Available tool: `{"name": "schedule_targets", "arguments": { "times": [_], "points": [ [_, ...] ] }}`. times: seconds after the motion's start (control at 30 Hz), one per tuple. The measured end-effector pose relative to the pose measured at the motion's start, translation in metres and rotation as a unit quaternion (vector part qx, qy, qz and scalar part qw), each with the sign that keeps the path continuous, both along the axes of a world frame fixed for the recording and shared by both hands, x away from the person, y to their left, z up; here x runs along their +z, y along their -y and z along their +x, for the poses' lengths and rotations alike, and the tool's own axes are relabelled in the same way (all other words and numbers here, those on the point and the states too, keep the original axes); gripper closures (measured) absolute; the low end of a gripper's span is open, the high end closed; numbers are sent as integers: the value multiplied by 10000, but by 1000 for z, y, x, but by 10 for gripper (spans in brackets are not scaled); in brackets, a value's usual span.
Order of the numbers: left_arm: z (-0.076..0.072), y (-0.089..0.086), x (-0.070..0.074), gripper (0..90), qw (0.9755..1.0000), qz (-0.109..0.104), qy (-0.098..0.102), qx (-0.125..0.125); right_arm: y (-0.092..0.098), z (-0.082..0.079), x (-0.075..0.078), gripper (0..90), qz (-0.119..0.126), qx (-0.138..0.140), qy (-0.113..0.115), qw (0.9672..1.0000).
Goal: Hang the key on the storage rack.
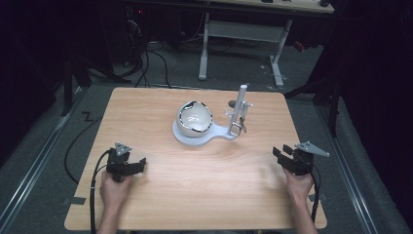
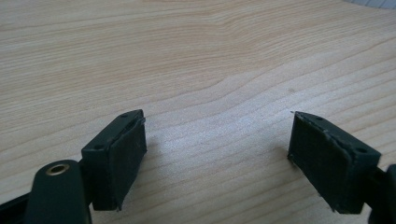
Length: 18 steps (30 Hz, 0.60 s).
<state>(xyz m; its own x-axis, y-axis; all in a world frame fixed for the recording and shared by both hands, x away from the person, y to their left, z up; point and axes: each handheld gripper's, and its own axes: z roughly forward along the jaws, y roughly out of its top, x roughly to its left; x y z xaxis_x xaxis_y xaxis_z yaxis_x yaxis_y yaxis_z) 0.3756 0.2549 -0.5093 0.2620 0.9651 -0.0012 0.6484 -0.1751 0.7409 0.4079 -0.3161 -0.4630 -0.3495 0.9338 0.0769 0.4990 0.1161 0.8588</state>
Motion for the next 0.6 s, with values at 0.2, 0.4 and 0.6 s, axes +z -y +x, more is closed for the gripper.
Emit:
{"name": "schedule_targets", "arguments": {
  "times": [0.2,0.4,0.6],
  "points": [
    [0,0,0,195,10000,-1,0,0,-6,4,-6,497,-163,25,-65,9998],
    [0,0,0,195,10000,0,0,0,-11,7,-11,491,-233,33,-149,9996],
    [0,0,0,195,10000,1,-1,0,-14,11,-17,487,-319,54,-245,9992]
  ]
}}
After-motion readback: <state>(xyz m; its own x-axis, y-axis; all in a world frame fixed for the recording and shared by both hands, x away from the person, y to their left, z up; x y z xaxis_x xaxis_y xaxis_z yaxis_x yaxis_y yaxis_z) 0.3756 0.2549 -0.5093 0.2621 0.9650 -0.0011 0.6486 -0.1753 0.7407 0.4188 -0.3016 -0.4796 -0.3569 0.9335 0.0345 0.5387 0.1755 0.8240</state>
